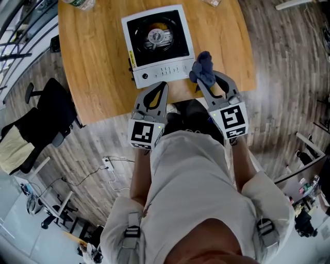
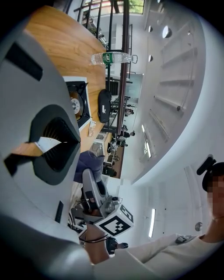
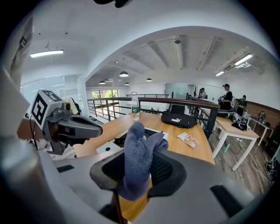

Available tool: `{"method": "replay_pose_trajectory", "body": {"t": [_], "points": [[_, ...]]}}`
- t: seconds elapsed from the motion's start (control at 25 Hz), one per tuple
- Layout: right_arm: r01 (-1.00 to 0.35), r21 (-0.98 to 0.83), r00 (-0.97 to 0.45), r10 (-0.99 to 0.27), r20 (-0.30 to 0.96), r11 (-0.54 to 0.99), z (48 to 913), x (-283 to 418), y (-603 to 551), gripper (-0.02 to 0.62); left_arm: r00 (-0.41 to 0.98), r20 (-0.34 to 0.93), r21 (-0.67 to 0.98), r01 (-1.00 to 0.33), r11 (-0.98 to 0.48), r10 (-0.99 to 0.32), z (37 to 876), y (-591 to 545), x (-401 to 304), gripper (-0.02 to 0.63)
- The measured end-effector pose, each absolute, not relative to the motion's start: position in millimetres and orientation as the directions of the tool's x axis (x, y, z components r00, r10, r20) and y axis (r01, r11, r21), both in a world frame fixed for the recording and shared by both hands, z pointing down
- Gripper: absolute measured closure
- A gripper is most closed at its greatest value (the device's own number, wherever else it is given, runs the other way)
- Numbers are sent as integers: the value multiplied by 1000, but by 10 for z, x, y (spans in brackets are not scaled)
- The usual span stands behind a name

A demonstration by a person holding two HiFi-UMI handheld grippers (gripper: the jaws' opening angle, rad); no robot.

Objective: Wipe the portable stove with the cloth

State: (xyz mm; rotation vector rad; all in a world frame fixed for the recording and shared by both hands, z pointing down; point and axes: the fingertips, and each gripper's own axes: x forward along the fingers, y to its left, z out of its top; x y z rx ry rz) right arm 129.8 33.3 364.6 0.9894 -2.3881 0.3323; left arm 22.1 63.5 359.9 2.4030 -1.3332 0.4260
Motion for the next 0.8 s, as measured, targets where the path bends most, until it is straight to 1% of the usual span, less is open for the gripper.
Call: {"method": "replay_pose_trajectory", "body": {"t": [0.2, 0.36, 0.8], "points": [[-700, -11, -578, -557, 597, 715, 3863, 1340, 237, 456, 547, 436, 166, -830, -533, -715, 3690, 441, 441, 586], [-685, -21, -571, -520, 635, 728, 4088, 1356, 205, 456, 549, 459, 172, -826, -536, -699, 3808, 354, 510, 586], [-656, -1, -521, -452, 725, 755, 4569, 1262, 33, 457, 546, 500, 202, -828, -523, -672, 4031, 219, 424, 586]]}}
